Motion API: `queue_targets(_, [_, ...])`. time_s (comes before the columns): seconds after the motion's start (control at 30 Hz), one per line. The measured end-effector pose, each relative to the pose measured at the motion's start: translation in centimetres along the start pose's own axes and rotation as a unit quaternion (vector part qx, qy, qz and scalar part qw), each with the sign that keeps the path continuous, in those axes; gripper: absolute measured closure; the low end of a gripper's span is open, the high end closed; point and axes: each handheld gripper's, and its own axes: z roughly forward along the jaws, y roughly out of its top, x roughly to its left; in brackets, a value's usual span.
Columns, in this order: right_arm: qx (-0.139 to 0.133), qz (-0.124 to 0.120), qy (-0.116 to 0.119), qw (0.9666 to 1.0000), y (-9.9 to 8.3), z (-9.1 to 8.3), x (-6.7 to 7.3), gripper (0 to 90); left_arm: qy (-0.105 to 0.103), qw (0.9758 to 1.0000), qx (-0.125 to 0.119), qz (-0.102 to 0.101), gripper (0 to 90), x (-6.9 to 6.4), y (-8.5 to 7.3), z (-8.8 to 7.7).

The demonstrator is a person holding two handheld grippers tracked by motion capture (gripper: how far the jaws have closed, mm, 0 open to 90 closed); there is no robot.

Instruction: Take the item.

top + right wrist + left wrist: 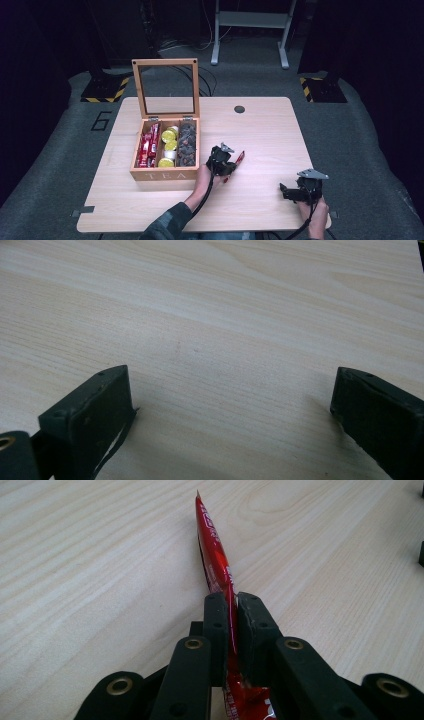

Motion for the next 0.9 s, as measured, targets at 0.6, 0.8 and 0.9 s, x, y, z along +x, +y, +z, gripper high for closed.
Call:
queue_targets(0.6, [0.002,0.000,0.001,1.0000,0.0,0.0,0.0,3.1,-0.019,0.9994,-0.028,0.011,35.3,-0.5,0.5,-3.1])
queue_targets(0.8, [0.000,0.002,0.002,1.0000,0.0,0.0,0.0,3.3,-0.022,0.9988,-0.041,0.018,27.7,-0.4,0.4,-4.7])
queue_targets(0.9, [0.000,-0.001,0.002,1.0000,0.0,0.0,0.0,3.3,-0.022,0.9982,-0.052,0.020,24.4,-0.2,0.4,-5.6])
